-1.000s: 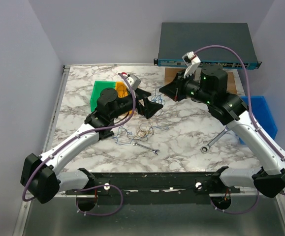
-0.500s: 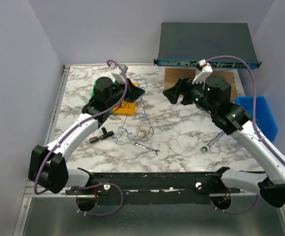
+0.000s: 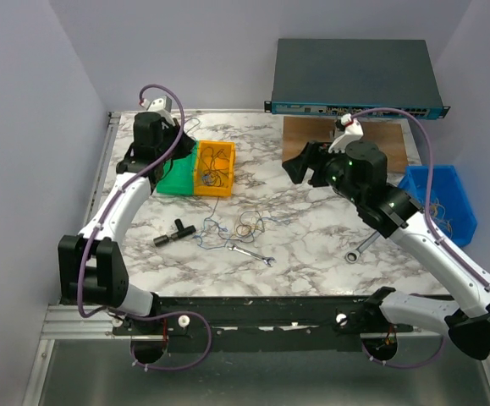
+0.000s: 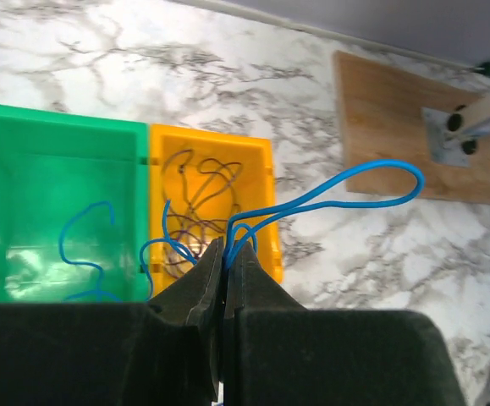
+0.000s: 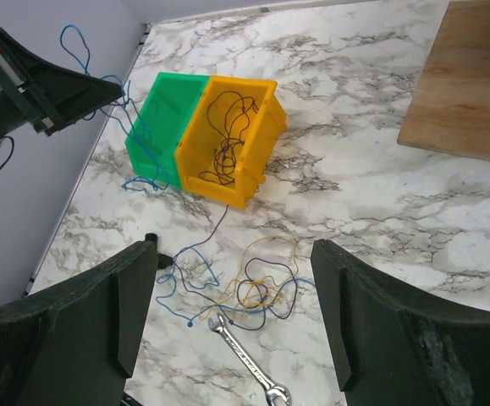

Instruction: Untangle the cables

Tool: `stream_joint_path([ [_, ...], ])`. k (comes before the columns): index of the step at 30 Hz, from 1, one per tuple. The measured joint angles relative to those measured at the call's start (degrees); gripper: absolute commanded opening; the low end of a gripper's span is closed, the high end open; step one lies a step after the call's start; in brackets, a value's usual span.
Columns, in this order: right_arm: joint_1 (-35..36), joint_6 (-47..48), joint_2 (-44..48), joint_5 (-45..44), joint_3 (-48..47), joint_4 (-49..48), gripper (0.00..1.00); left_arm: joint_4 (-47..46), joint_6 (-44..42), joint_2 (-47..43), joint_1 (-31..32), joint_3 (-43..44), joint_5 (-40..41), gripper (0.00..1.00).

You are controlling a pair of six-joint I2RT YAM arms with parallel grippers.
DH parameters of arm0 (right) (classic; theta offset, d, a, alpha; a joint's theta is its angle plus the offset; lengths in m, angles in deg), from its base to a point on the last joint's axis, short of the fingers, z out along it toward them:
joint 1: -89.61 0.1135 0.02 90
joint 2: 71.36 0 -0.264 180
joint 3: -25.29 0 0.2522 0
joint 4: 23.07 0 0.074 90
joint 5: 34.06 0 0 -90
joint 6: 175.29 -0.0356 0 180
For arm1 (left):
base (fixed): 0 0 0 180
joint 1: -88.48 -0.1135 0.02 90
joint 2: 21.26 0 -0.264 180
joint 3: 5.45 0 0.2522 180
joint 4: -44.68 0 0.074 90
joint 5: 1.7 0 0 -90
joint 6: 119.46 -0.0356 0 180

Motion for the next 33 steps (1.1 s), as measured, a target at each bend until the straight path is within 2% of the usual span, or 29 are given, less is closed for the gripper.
stream_joint_path([
  [11, 0.00, 0.00, -3.58, 1.36, 1.42, -3.32, 0.80, 7.87, -6.27, 15.85, -3.43, 14.69, 7.34, 0.00],
  [21, 0.00, -0.24, -6.82, 3.56, 4.76, -4.15, 0.80, 16.00, -13.68, 25.99, -4.68, 24.22, 18.53, 0.00],
  [25, 0.00, -0.42, -7.67, 4.04, 4.90, -5.03, 0.82, 18.60, -15.82, 27.15, -4.66, 24.96, 21.81, 0.00],
  [26, 0.00, -0.46, -8.02, 4.09, 4.98, -5.18, 0.83, 19.10, -16.37, 27.21, -4.66, 25.00, 22.38, 0.06],
  [30, 0.00, -0.79, -10.14, 4.46, 5.68, -5.29, 0.92, 21.16, -17.81, 27.32, -4.15, 25.99, 23.39, 0.59],
  [31, 0.00, -0.85, -10.82, 4.52, 5.90, -5.29, 0.93, 21.16, -18.08, 27.30, -3.87, 26.08, 23.41, 0.64],
  [33, 0.00, -0.92, -12.26, 4.59, 6.47, -5.27, 0.95, 21.07, -18.14, 27.12, -3.13, 25.94, 22.95, 0.69],
])
